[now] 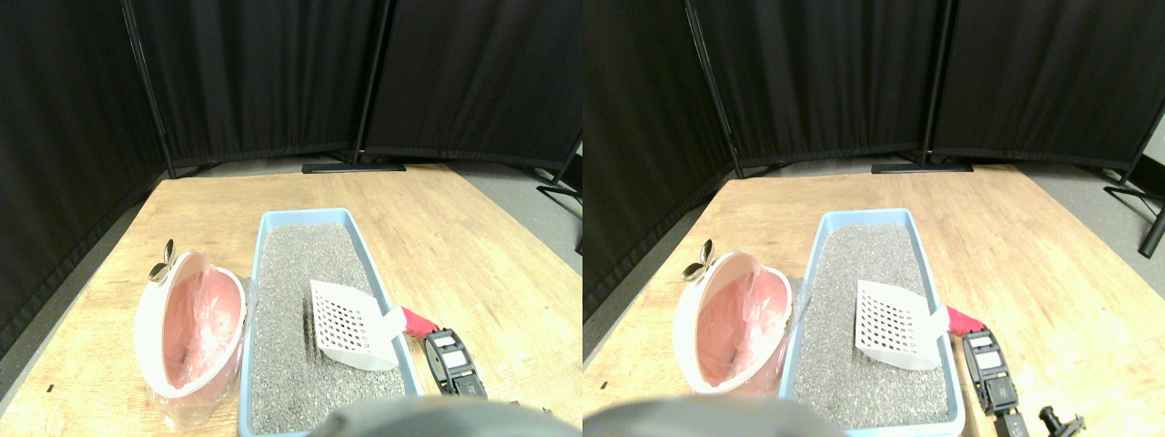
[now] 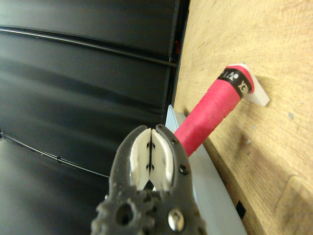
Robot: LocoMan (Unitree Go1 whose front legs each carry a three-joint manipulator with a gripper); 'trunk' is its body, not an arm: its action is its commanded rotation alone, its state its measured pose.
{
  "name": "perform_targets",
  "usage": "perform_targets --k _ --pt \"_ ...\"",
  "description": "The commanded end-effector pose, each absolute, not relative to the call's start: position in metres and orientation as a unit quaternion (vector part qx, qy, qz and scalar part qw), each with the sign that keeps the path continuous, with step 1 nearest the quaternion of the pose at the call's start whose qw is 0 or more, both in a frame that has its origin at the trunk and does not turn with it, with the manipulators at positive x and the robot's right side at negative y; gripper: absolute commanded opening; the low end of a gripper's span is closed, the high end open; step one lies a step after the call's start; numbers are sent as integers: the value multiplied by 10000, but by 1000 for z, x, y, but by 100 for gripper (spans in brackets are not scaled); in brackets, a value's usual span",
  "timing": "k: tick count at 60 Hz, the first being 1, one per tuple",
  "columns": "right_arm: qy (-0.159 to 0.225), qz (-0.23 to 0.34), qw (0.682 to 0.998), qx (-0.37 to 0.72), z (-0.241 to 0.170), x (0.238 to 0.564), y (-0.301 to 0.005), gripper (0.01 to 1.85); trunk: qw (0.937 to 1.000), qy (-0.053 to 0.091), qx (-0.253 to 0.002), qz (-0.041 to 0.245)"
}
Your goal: Scoop (unimanual)
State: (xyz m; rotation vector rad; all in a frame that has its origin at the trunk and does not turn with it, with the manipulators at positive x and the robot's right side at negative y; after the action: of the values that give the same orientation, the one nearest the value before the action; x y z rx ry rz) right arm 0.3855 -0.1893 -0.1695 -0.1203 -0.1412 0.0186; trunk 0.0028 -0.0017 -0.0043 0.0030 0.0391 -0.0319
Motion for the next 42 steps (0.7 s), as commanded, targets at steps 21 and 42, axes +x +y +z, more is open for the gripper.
perform_targets --k 21,42 --pt "-1028 158 9935 -453 -159 383 -187 45 9997 167 -37 -201" --pt "-1054 272 9938 234 -160 388 -188 107 9996 180 -55 -229"
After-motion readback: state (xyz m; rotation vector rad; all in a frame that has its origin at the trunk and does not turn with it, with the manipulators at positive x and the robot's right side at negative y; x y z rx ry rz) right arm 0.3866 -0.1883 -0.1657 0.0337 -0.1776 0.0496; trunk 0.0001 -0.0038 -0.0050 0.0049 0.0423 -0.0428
